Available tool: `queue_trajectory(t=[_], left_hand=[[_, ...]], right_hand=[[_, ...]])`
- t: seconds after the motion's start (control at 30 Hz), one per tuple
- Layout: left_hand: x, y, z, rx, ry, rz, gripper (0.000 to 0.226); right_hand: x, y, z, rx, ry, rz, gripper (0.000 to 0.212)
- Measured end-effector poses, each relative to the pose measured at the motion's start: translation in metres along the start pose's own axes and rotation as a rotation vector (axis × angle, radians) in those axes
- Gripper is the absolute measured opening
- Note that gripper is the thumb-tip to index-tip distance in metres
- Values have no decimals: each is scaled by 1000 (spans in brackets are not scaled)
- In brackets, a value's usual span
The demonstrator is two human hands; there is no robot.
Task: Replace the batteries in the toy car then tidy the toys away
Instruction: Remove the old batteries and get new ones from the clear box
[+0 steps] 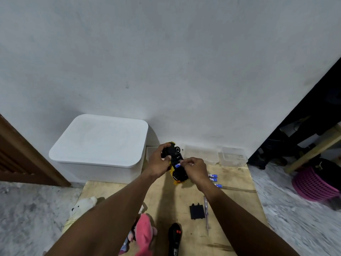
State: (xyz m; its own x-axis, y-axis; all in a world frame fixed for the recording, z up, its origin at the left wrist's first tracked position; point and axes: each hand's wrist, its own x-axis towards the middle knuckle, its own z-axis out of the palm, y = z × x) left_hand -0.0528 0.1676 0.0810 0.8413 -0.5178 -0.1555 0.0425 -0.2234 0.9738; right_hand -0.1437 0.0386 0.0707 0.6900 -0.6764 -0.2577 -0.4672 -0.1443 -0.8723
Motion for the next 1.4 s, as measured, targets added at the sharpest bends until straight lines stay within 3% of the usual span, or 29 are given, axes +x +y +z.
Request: queue_trajectory(t=[0.17,0.33,0.53,0.7,0.97,1.17,1.4], left_hand=[[-1,-3,1,16,-17,6,41],[-1,-7,5,-27,-24,-74,43],[-1,-22,7,-8,-112,-275,61],[-4,-56,15,35,-177,-380,54],[-9,-115,23,42,-58,-445,58],[0,-114,22,199,-36,-470,58],[20,-52,38,396,-125,-122,40]], right_hand=[[-6,-5,0,51,4,49,28],[-5,-9,1,53,5,48,25],[4,-1,-15,437,15,242,9],[5,12,-37,727,-34,392,11],[9,45,-38,401,-43,298,36],[6,53,-41,279,-94,277,28],[-4,57,-84,214,68,247,10]])
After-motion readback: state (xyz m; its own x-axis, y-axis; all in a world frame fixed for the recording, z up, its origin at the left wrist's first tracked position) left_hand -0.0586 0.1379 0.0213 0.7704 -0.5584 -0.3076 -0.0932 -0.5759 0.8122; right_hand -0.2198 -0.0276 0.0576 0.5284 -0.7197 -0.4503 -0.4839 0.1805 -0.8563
